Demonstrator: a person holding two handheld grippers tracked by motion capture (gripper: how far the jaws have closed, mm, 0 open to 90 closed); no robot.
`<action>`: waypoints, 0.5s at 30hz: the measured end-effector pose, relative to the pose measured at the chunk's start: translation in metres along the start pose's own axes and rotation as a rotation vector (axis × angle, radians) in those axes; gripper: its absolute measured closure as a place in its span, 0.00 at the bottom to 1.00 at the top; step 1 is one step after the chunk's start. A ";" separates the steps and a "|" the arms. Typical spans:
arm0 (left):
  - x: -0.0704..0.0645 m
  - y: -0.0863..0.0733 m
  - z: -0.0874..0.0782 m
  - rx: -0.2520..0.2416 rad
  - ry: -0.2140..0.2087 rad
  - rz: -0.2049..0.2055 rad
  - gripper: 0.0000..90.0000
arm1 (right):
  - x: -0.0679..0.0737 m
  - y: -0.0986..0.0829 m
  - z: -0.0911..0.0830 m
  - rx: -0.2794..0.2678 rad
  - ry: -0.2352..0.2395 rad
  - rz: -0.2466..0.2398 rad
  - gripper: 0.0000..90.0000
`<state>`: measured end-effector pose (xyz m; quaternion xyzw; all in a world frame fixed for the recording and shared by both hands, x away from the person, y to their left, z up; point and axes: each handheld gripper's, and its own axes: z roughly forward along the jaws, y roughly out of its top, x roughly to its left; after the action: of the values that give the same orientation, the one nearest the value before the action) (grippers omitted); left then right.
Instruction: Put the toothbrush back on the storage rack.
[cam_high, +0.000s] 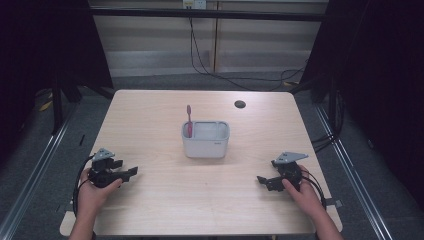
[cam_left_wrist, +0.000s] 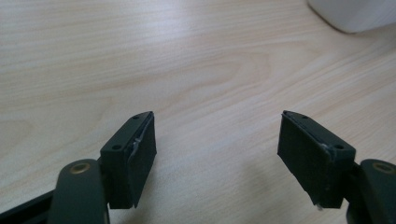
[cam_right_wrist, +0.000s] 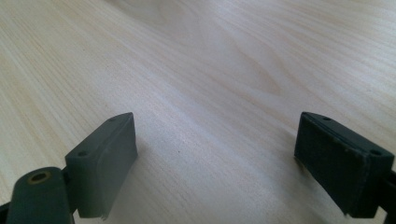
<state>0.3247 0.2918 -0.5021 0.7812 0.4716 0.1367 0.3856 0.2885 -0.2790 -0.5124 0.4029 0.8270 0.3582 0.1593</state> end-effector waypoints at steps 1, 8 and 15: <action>0.000 -0.001 0.000 0.007 0.002 0.002 0.30 | 0.000 0.000 0.000 0.000 0.000 -0.001 0.14; -0.001 -0.004 0.002 0.000 0.019 0.029 0.28 | 0.000 0.000 0.000 -0.001 0.002 0.002 0.14; -0.005 -0.005 0.006 0.003 0.041 0.100 0.23 | 0.000 0.000 0.000 -0.001 0.003 0.000 0.14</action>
<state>0.3227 0.2861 -0.5089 0.8013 0.4399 0.1711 0.3676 0.2879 -0.2792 -0.5125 0.4023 0.8271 0.3591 0.1584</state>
